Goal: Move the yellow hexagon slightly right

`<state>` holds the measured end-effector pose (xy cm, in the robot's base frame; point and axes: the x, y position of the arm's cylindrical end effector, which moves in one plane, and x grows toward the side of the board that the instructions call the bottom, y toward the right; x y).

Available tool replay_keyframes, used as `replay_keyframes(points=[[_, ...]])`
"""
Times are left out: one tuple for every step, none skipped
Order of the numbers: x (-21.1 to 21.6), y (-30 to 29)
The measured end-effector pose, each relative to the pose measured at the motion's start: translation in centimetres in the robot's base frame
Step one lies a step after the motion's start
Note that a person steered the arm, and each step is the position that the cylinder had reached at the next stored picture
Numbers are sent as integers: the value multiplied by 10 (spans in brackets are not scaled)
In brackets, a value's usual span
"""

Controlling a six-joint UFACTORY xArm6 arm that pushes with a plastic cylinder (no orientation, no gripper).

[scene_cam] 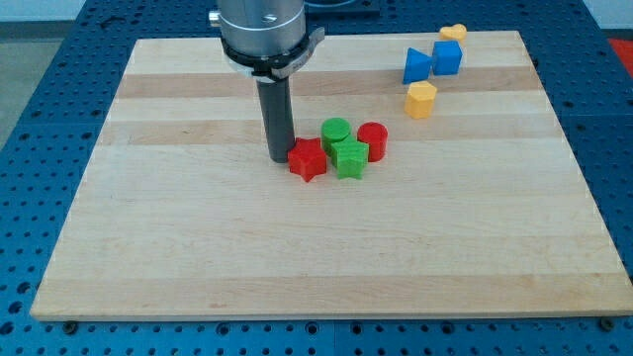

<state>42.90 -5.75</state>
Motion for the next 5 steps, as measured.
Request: replay_keyframes(points=[[0,-1],[-22,-55],[-82,-66],[-142,-35],[-150,25]])
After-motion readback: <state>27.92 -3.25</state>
